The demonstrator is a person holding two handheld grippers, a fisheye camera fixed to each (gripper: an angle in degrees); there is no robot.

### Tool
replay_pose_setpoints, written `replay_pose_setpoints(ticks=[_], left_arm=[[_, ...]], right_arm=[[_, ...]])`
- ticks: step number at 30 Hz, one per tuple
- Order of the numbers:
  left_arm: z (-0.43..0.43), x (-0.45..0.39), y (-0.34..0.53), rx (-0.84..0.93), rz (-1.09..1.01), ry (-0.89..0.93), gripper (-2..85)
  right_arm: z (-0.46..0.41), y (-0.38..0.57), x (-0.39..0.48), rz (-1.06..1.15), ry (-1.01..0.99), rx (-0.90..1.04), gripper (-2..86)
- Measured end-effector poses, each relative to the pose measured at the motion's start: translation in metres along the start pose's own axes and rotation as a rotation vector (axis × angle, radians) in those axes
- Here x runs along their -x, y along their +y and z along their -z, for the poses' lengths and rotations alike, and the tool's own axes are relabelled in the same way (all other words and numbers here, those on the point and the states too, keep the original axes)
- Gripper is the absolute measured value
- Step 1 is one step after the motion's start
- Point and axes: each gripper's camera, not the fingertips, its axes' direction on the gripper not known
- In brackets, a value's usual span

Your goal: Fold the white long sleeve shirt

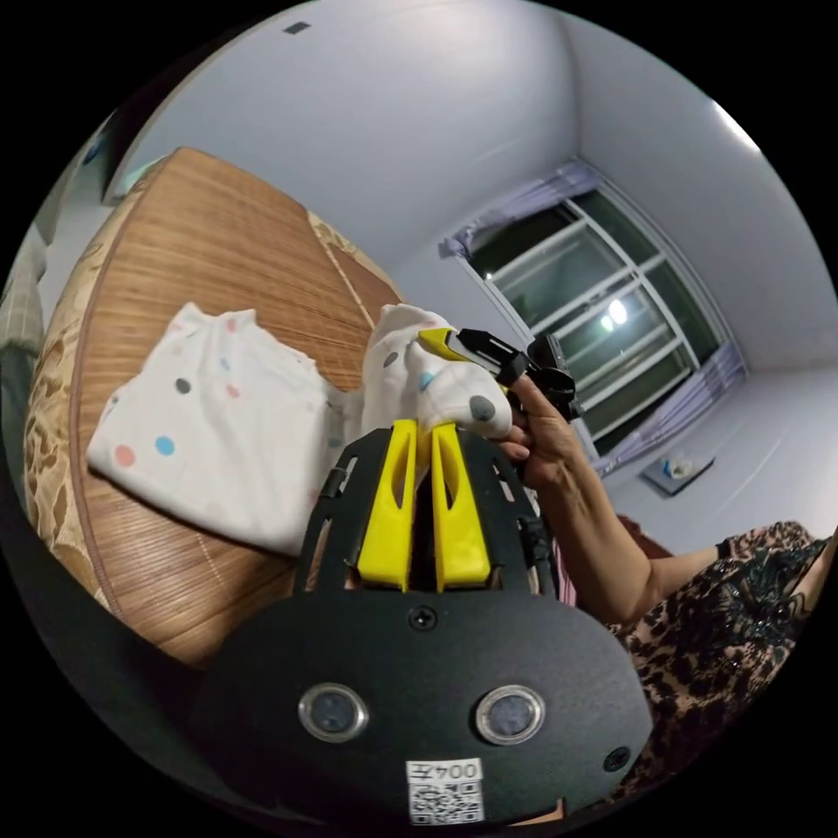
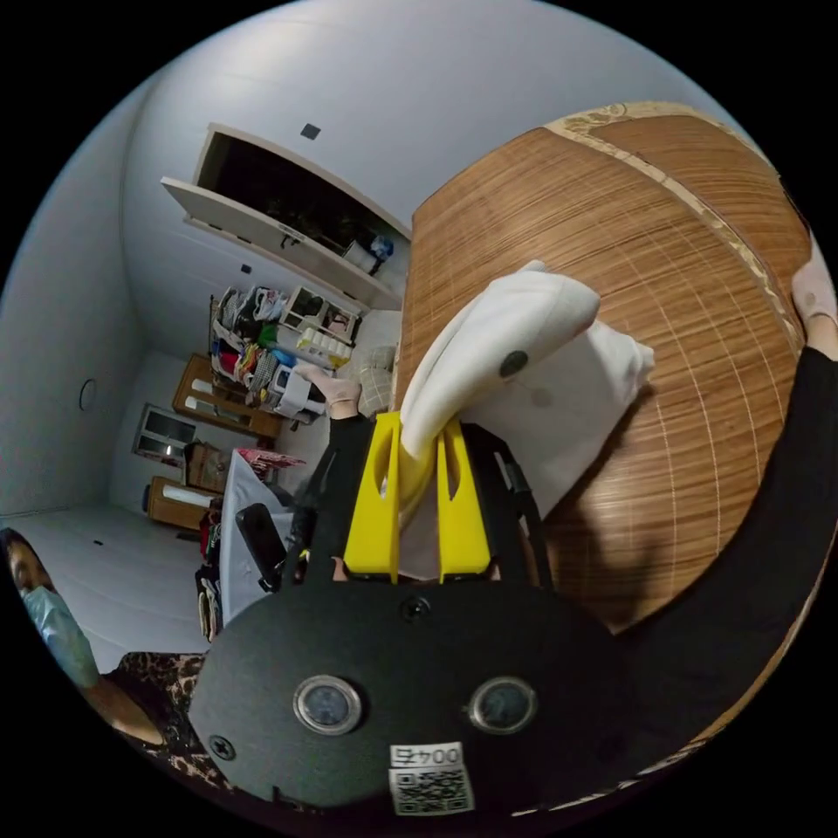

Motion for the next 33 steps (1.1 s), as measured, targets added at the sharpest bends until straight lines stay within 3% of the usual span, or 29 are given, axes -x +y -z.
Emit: replay_pose_setpoints(ticks=[9,17,25,33], left_arm=[[0.063,0.107,-0.014,-0.077,0.170,-0.007,2.5],[0.095,0.178,-0.012,-0.095,0.331,-0.119,2.4],[0.116,0.199,-0.010,-0.127,0.402,-0.149,2.6],[0.139,0.199,-0.006,-0.210,0.411,-0.185,3.0]], right_arm=[[-0.133,-0.014,0.047,-0.004,0.084,0.054,7.0],[-0.252,-0.010,0.080,0.041,0.227,0.137,8.6],[-0.264,0.023,0.125,0.278,0.293,0.090,10.8],[-0.253,0.160,0.115,0.379,0.449,0.119,12.1]])
